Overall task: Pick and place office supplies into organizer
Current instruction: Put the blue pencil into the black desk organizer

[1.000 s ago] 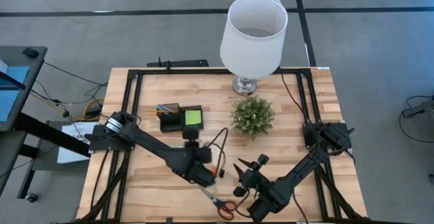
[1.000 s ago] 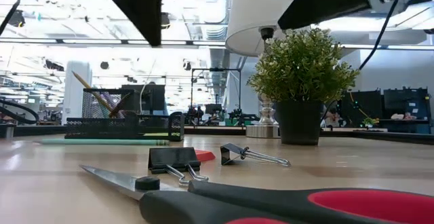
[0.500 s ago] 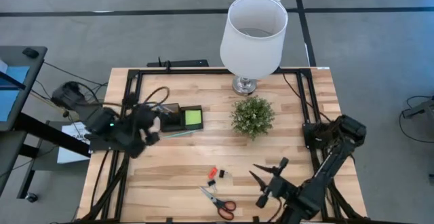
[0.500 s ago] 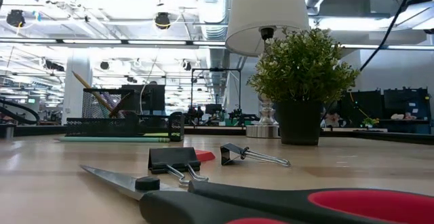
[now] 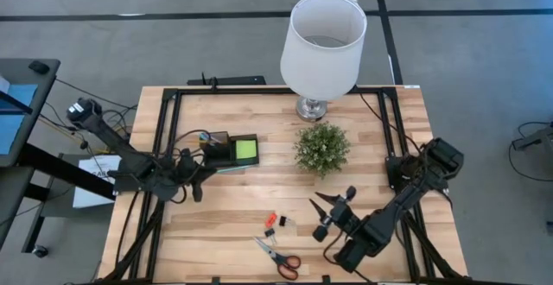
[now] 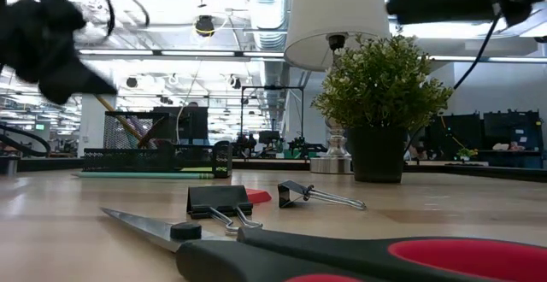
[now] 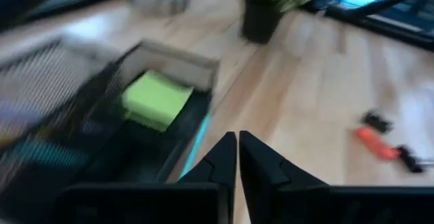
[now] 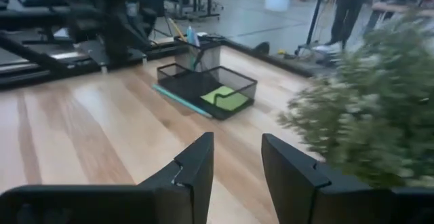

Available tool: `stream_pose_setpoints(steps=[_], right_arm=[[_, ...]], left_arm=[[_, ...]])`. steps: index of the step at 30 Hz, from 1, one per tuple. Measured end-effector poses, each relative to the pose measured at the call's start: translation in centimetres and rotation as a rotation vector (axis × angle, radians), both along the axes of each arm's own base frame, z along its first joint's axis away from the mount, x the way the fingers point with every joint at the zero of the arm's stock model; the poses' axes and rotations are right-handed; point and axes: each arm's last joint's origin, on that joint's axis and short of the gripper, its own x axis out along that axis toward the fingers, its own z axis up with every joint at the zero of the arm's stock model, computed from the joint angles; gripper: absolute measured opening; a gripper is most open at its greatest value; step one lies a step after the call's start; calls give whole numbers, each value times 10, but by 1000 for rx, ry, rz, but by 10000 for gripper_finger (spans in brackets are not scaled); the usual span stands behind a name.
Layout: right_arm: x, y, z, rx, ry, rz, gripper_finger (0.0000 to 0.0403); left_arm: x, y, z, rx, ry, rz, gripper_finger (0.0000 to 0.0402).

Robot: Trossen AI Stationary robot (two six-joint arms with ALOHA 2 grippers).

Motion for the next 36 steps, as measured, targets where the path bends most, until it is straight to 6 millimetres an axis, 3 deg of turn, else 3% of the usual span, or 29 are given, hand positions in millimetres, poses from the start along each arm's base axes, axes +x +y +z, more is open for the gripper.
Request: stream_pose_setpoints(steps=[4,12,22,29,36], right_arm=[[19,4,4,62,-11,30,118],[59,3,15,104,60,217,118],[76,-12,20,87,85,263,118],[79,-16,20,86,86,250,118],[78,-15,19,85,95,257,118]], left_arm=[[-7,8,-26,-78,51,38,48],[-2,14,-23,-62,91,81,111],[11,25,-19,-123,310,17,97],[17,37,-36,-158,478,89,93],[32,44,-43,-187,489,92,93]])
